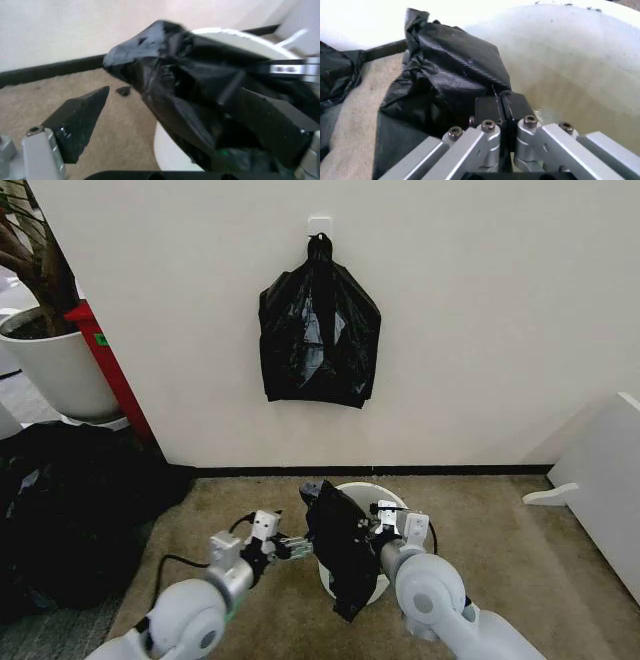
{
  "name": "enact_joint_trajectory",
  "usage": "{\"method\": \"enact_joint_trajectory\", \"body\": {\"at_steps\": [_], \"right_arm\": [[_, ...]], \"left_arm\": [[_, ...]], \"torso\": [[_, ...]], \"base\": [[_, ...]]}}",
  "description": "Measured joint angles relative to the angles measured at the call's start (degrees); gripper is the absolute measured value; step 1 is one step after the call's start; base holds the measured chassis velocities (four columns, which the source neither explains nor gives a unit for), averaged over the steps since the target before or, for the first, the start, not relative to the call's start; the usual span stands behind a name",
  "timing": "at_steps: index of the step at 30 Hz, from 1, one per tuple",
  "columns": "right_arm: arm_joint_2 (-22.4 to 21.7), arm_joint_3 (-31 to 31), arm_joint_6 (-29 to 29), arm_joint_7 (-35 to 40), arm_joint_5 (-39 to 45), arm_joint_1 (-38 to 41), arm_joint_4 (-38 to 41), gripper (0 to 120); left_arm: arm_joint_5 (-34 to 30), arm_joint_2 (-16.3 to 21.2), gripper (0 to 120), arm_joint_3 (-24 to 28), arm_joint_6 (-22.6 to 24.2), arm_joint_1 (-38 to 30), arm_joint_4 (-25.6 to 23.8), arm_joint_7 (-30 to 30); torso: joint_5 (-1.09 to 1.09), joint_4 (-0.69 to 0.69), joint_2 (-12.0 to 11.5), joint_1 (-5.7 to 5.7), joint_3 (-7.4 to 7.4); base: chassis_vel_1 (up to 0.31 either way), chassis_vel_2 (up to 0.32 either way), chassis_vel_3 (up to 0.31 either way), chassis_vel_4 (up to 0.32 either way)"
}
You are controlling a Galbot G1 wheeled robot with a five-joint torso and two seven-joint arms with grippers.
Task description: Place the garbage bag over the trash bin.
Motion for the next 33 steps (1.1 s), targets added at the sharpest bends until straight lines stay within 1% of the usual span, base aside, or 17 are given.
{"method": "enact_joint_trajectory", "body": {"at_steps": [3,5,6,10,11,13,15,17,18,19,24,25,28,33], "right_arm": [[-0.06,0.23,0.02,0.1,0.37,0.05,-0.44,0],[-0.09,0.29,0.02,0.05,0.43,0.09,-0.59,0],[-0.15,0.43,0.02,0.0,0.63,0.15,-0.82,0],[-0.26,0.76,-0.01,0.19,1.77,0.49,-1.05,0],[-0.26,0.76,-0.01,0.19,1.77,0.49,-1.05,0],[-0.32,0.8,-0.03,0.25,2.12,0.62,-1.1,0],[-0.44,0.86,-0.08,0.39,2.54,0.81,-1.24,0],[-0.64,0.97,-0.09,0.57,2.79,0.89,-1.26,0],[-0.74,1.0,-0.09,0.65,2.91,0.93,-1.26,0],[-0.74,1.0,-0.09,0.65,2.91,0.93,-1.26,0],[-1.27,1.17,-0.12,1.11,3.67,1.14,-1.26,0],[-1.24,1.29,-0.12,1.28,3.84,1.17,-1.34,0],[-1.16,1.3,-0.22,1.26,3.79,1.17,-1.59,0],[-1.13,1.29,-0.32,1.03,3.59,1.18,-1.91,0]], "left_arm": [[-1.9,-1.76,100,2.85,3.43,-4.05,0.76,-6.31],[-2.53,-2.05,100,3.37,3.81,-4.82,0.93,-7.36],[-3.67,-2.63,100,4.11,4.63,-6.23,1.28,-9.06],[-7.43,-4.25,100,5.35,7.49,-9.7,1.95,-12.75],[-7.43,-4.25,100,5.35,7.49,-9.7,1.95,-12.75],[-9.37,-4.81,100,5.78,9.04,-10.71,1.95,-14.69],[-14.32,-6.17,100,7.11,11.51,-12.59,2.01,-20.24],[-17.77,-7.3,100,8.1,12.66,-13.67,2.21,-23.92],[-18.85,-7.74,100,8.4,13.0,-14.0,2.34,-25.17],[-18.85,-7.74,100,8.4,13.0,-14.0,2.34,-25.17],[-24.89,-10.15,100,10.24,13.88,-15.91,3.59,-33.65],[-28.72,-11.48,100,11.39,13.81,-17.23,4.75,-38.08],[-31.22,-12.73,100,12.11,13.17,-18.12,5.91,-41.3],[-31.98,-13.55,100,12.58,12.04,-18.59,7.23,-43.24]], "torso": [[0.01,0.0,0.0,0.0,0.0],[0.0,0.0,0.0,0.0,0.0],[0.01,0.0,0.0,0.0,0.0],[0.01,0.0,0.0,0.0,0.0],[0.01,0.0,0.0,0.0,0.0],[0.01,0.0,0.0,0.0,-0.01],[0.01,0.01,0.0,0.0,-0.01],[0.01,0.0,0.0,0.0,0.0],[0.01,0.0,0.0,0.0,0.0],[0.01,0.0,0.0,0.0,0.0],[0.01,0.01,0.0,0.0,0.0],[0.01,0.01,0.0,0.0,0.0],[0.02,0.0,0.0,0.0,0.0],[0.01,0.01,0.0,0.0,0.0]], "base": [[0.0,0.0,0.0,0.0],[0.0,0.0,0.0,0.0],[0.0,0.0,0.0,0.0],[0.0,0.0,0.0,0.0],[0.0,0.0,0.0,0.0],[0.0,0.0,0.0,0.0],[0.0,0.0,0.0,0.0],[0.0,0.0,0.0,0.0],[0.0,0.0,0.0,0.0],[0.0,0.0,0.0,0.0],[0.0,0.0,0.0,0.0],[0.0,0.0,0.0,0.0],[0.0,0.0,0.0,0.0],[0.0,0.0,0.0,0.0]]}}
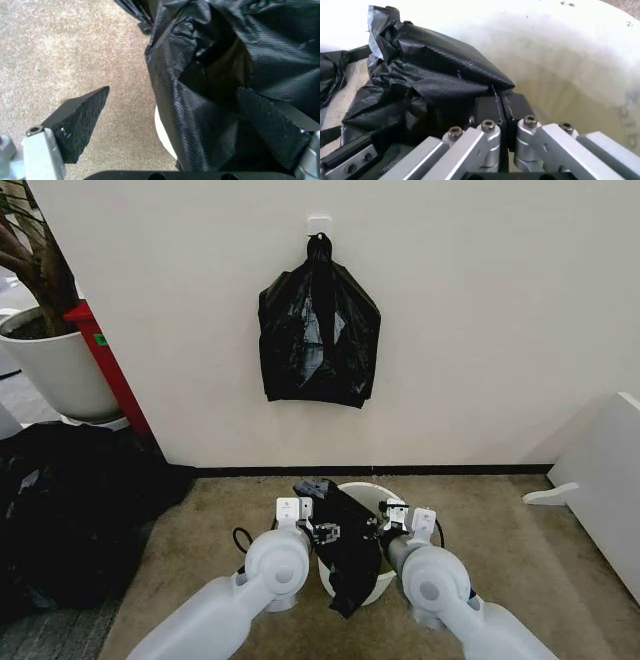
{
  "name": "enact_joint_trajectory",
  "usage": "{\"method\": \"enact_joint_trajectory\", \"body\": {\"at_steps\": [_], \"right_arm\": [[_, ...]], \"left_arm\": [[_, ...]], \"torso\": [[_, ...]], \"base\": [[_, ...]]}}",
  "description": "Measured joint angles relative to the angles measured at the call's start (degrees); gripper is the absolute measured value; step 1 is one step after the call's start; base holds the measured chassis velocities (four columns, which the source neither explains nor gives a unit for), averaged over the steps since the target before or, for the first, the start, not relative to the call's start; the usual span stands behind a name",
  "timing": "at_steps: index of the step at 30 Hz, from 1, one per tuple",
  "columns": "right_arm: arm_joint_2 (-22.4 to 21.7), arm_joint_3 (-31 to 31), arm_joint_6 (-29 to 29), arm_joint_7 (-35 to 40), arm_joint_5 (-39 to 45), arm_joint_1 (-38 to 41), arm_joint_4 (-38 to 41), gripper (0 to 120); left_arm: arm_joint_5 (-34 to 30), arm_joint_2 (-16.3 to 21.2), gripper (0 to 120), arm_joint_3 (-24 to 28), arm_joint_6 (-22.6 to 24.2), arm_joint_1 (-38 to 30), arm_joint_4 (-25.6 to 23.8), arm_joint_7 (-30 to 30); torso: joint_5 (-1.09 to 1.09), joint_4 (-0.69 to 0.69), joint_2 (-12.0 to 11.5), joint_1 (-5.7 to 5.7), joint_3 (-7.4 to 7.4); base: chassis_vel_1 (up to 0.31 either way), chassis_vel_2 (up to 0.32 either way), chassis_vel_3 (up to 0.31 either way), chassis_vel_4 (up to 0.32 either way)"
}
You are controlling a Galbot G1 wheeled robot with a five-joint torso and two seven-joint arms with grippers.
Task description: Place the garbage bag over the trash bin.
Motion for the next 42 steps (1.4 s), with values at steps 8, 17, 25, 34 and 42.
{"method": "enact_joint_trajectory", "body": {"at_steps": [8,17,25,34,42], "right_arm": [[0.09,-0.13,-0.03,-0.13,0.02,0.25,-0.29,0],[0.55,-0.75,-0.11,-0.3,0.16,0.91,-0.8,0],[0.73,-0.28,-0.12,-0.7,0.04,0.44,-0.98,0],[0.88,-0.34,-0.05,-0.75,-0.01,1.05,-1.18,0],[0.83,0.19,0.05,-0.33,-0.17,0.3,-0.35,0]], "left_arm": [[-4.57,-1.47,100,0.22,-1.4,-1.48,1.94,-4.39],[-5.96,-1.62,84,0.05,-3.03,-1.5,3.44,-4.82],[-12.56,-1.65,56,1.67,-5.48,-2.95,3.8,-8.78],[-12.83,-1.5,21,2.12,-7.08,-2.98,4.2,-8.91],[-13.25,-1.83,1,3.61,-9.24,-3.62,4.4,-9.31]], "torso": [[-0.01,0.0,0.0,0.0,0.0],[-0.02,0.01,0.0,0.0,0.0],[-0.01,-0.01,0.0,0.0,0.0],[-0.01,0.0,0.0,0.0,0.0],[-0.01,0.0,0.0,0.0,0.0]], "base": [[0.0,0.0,0.0,0.0],[0.0,0.0,0.0,0.0],[0.0,0.0,0.0,0.0],[0.0,0.0,0.0,0.0],[0.0,0.0,0.0,0.0]]}}
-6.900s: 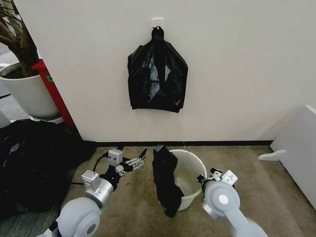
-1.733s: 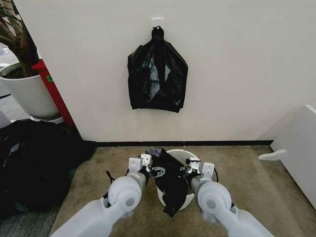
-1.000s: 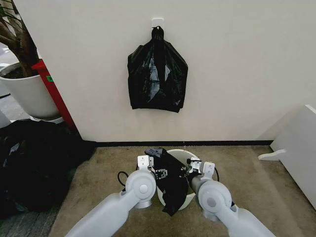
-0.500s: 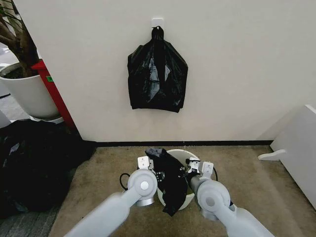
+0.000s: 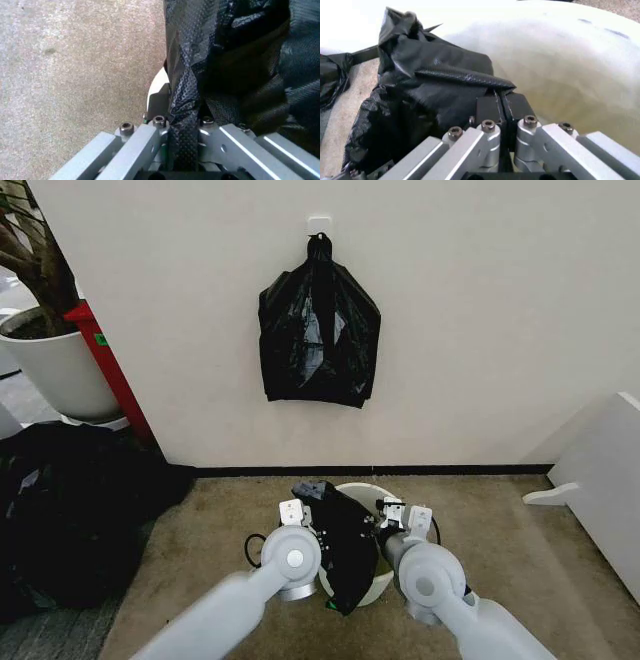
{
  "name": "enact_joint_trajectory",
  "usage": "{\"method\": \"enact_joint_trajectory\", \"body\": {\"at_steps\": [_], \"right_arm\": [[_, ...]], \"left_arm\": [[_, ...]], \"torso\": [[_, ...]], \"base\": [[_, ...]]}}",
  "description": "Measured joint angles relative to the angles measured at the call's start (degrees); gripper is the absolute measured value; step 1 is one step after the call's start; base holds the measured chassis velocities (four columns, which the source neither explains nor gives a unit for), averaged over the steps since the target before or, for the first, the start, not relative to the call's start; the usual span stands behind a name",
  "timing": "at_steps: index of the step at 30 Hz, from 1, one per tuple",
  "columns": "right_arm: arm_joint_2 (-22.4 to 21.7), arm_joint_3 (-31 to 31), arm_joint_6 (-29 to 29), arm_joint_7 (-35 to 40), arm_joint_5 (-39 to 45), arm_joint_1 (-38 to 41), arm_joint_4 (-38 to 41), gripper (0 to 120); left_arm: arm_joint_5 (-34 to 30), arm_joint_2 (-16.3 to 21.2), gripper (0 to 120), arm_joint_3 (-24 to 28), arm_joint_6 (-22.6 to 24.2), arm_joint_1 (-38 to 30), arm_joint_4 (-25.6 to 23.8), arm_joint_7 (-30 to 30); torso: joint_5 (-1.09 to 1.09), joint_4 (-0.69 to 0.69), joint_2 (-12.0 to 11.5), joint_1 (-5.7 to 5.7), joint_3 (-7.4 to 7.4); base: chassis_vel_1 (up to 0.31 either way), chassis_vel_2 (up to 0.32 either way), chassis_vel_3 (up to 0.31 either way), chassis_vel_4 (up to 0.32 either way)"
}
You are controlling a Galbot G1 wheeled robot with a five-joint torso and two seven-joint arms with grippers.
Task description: Place the garbage bag over the trash bin.
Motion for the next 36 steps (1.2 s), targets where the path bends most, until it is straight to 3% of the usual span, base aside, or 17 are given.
{"method": "enact_joint_trajectory", "body": {"at_steps": [10,14,19,27,36], "right_arm": [[-0.99,1.4,0.22,0.81,-0.27,-1.39,3.44,0],[-1.54,2.47,0.63,0.88,-2.33,-3.67,8.1,0],[-2.19,3.6,1.08,0.88,-4.87,-5.57,14.09,0],[-3.38,8.07,1.25,-2.15,-10.15,-10.26,20.62,0],[-4.81,17.11,1.15,-3.31,-10.86,-14.15,22.06,0]], "left_arm": [[2.62,0.05,1,0.66,-2.18,0.06,-1.45,0.13],[7.42,-0.48,1,1.3,-6.21,-0.8,-3.1,2.55],[10.51,-0.52,1,1.1,-7.5,-2.36,-5.34,5.92],[22.21,3.79,1,0.44,-8.74,-1.82,-8.17,17.79],[24.57,6.18,1,-5.19,-8.73,-0.04,-8.7,20.06]], "torso": [[0.0,0.01,0.0,0.0,0.0],[0.0,0.0,0.0,0.0,0.0],[-0.01,0.0,0.0,0.0,0.0],[-0.01,0.01,0.0,0.0,0.0],[-0.01,0.0,0.0,0.0,0.0]], "base": [[0.0,0.0,0.0,0.0],[0.0,0.0,0.0,0.0],[0.0,0.0,0.0,0.0],[0.0,0.0,0.0,0.0],[0.0,0.0,0.0,0.0]]}}
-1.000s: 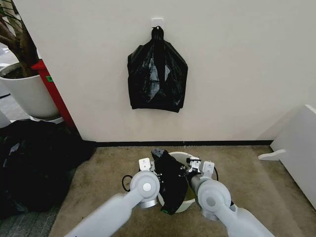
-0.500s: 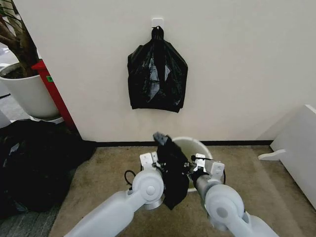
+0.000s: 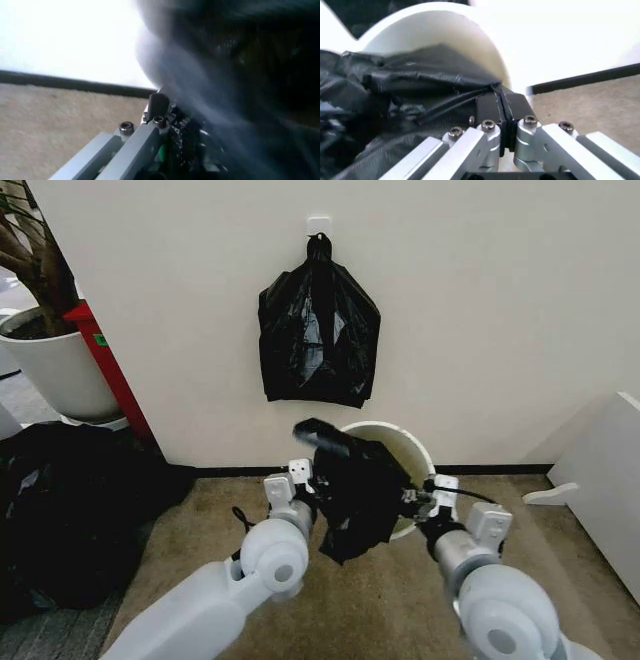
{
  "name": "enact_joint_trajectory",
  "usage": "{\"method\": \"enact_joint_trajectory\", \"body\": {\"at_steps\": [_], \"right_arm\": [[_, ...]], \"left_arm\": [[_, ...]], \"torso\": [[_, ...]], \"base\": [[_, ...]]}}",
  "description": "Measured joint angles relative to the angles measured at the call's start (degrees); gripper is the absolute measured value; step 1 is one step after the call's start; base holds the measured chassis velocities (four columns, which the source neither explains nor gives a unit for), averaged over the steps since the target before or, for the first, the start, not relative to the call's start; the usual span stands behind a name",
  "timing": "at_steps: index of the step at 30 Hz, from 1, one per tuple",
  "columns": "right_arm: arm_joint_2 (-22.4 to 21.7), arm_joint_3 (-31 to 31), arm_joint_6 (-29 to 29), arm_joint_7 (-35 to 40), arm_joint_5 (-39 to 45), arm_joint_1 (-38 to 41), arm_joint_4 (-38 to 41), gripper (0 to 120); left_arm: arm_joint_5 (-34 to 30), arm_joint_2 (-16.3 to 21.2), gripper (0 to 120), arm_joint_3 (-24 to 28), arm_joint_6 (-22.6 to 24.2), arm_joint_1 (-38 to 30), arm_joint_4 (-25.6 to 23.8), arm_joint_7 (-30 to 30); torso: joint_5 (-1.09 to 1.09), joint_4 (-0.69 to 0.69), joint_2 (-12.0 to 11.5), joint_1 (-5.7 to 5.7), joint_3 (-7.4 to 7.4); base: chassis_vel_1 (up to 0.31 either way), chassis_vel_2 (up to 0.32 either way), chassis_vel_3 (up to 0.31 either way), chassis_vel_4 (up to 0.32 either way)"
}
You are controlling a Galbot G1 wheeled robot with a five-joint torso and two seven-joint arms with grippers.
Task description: Place the garbage bag over the trash bin.
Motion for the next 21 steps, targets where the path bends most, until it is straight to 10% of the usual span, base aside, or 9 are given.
{"method": "enact_joint_trajectory", "body": {"at_steps": [14,21], "right_arm": [[-0.6,4.74,-0.29,-2.59,-0.65,-2.76,3.17,10],[-7.47,6.41,0.65,-20.86,-22.25,-6.5,4.59,34]], "left_arm": [[2.59,1.22,1,-3.76,-0.02,2.53,-0.22,2.37],[5.15,2.11,1,-3.73,0.34,2.88,-0.11,3.91]], "torso": [[0.01,0.0,0.0,0.0,0.0],[0.01,-0.02,0.0,0.0,0.0]], "base": [[0.0,0.0,0.0,0.0],[0.0,0.0,0.0,0.0]]}}
